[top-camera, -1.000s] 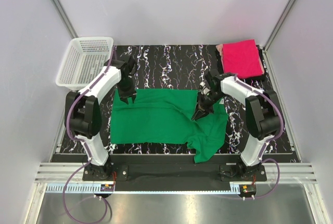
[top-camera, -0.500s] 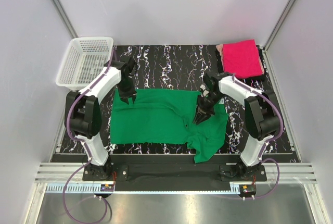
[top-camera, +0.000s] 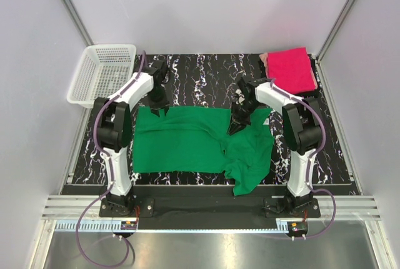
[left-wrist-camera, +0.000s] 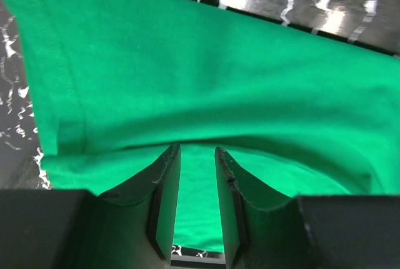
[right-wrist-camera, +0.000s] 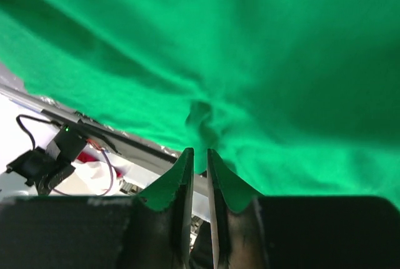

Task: Fold and stack the t-shirts
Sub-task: Fold the tshirt

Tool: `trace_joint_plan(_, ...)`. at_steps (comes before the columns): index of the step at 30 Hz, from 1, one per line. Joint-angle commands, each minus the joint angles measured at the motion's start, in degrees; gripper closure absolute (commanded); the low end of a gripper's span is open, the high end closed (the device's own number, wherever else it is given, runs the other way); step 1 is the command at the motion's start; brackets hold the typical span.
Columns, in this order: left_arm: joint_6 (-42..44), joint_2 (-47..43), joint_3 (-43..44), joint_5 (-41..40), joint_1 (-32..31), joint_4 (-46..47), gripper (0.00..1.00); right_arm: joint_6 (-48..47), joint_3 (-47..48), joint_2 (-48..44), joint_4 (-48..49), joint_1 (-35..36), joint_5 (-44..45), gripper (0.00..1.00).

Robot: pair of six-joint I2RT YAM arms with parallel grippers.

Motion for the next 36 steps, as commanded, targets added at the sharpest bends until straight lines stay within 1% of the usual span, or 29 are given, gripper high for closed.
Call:
trace_joint_plan(1, 0.09, 1.34, 1.05, -1.5, 0.76, -0.26, 0.66, 0.28, 2.74, 1.14, 1.0, -0.97, 1.02, 0.79)
trace_joint_plan(3, 0.27, 1.61, -0.18, -1.76, 0.85, -0.26, 0.66, 0.28, 2.48, 1.84, 0.91, -1.76, 1.29, 0.79)
trace_joint_plan(9, 0.27, -1.47, -9.58, -4.84, 0.94, 1.14, 0.66, 0.36, 2.47, 3.16, 0.82, -4.49, 2.34, 0.79)
trace_joint_plan(13, 0.44, -2.0, -13.1, -5.28, 1.56, 1.15, 0.66, 0.28, 2.39, 4.66, -0.14, -6.07, 2.95, 0.8)
trace_joint_plan(19, -1.66, -4.98, -18.12, -9.23, 2.61, 2.03, 0.66, 0.02, 1.33, 5.71, -1.11, -7.3, 4.71, 0.8)
trace_joint_plan(23, -2.46, -5.86, -17.42, -10.73, 4.1, 2.2, 0.65, -0.95, 0.9, 6.94, -2.52, -7.74, 6.38, 0.8)
trace_joint_plan(32, -2.55, -4.99, -9.7, -10.38, 5.95, 1.24, 0.66, -0.69, 0.01, 7.38, -4.45, -10.46, 10.95, 0.81)
trace_joint_plan(35, -1.93, -3.67, -7.84, -10.38, 5.95, 0.54, 0.66, -0.77, 0.19, 6.94, -4.19, -11.35, 9.56, 0.81)
trace_joint_plan(36, -1.67, -3.41, -6.88, -10.47, 5.95, 0.27, 0.66, -0.95, 0.36, 5.46, -3.67, -11.61, 8.85, 0.8)
